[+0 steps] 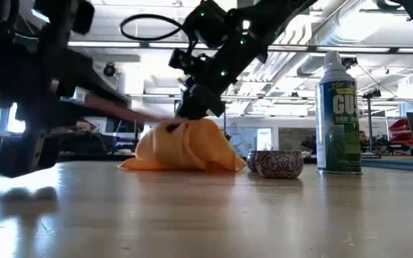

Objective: Apply microfiber cloth
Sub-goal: Wipe the pink phone with the orange microfiber cloth

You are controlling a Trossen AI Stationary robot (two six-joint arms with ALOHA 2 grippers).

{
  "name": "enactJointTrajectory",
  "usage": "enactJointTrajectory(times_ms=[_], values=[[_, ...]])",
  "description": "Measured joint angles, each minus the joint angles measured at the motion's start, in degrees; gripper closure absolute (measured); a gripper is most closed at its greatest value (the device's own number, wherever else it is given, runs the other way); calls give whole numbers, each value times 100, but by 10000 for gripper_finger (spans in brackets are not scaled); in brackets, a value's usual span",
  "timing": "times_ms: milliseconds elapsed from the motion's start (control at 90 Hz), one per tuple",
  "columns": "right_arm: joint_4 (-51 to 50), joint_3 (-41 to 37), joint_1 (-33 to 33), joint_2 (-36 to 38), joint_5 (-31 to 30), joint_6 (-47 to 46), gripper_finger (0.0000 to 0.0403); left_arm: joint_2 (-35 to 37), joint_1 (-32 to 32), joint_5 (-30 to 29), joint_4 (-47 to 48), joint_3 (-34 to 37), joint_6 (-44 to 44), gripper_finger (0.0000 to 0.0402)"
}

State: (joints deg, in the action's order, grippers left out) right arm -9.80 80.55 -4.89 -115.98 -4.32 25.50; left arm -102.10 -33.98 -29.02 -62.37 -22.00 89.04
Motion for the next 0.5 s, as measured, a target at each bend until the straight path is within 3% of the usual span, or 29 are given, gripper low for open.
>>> enactJointTrajectory(times_ms=[233,500], values=[[-730,3,39,648,31,-238,403,7,24,-71,71,0,-456,385],[-899,7,530,724,938,-1207,403,7,101,-323,48,0,-436,385]])
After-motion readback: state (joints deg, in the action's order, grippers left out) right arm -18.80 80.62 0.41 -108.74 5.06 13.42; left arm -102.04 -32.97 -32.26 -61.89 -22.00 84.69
